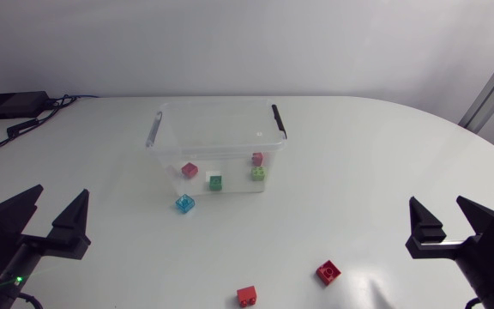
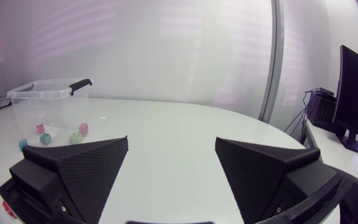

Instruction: Place the duplo bricks in the container

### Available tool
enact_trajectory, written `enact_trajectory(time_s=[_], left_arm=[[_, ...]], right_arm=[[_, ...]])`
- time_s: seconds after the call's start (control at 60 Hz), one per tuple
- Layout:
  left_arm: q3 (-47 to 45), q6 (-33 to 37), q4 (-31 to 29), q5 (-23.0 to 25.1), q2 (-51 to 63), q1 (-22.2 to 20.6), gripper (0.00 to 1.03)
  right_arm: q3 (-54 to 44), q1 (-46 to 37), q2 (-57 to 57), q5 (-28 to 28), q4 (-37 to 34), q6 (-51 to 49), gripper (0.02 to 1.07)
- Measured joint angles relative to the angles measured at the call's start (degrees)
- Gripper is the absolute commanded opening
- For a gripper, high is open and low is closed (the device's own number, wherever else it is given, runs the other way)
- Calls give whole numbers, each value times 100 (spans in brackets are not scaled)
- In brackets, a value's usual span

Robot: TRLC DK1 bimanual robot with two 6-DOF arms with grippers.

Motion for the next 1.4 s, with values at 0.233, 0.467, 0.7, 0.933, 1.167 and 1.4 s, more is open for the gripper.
enact_trajectory(time_s=[0.233, 0.467, 0.7, 0.933, 1.167, 1.4], left_arm=[[0, 0, 0, -2, 0, 0, 99], [-2, 0, 0, -2, 0, -17, 99], [0, 2, -9, 0, 0, -66, 97], [313, 7, -501, 0, 219, -129, 96], [1504, 7, -1121, 0, 2061, -197, 91], [2531, 529, -1967, -2, 4194, -417, 92]], right_arm=[[0, 0, 0, -2, 0, 0, 103], [0, 4, 0, -2, 0, 0, 103], [2, 52, 2, -2, 24, 0, 102], [511, 439, 789, -4, 22, 4, 102], [1742, 885, 2673, -46, -586, 142, 102], [2588, 1467, 4341, -46, -1779, 173, 102]])
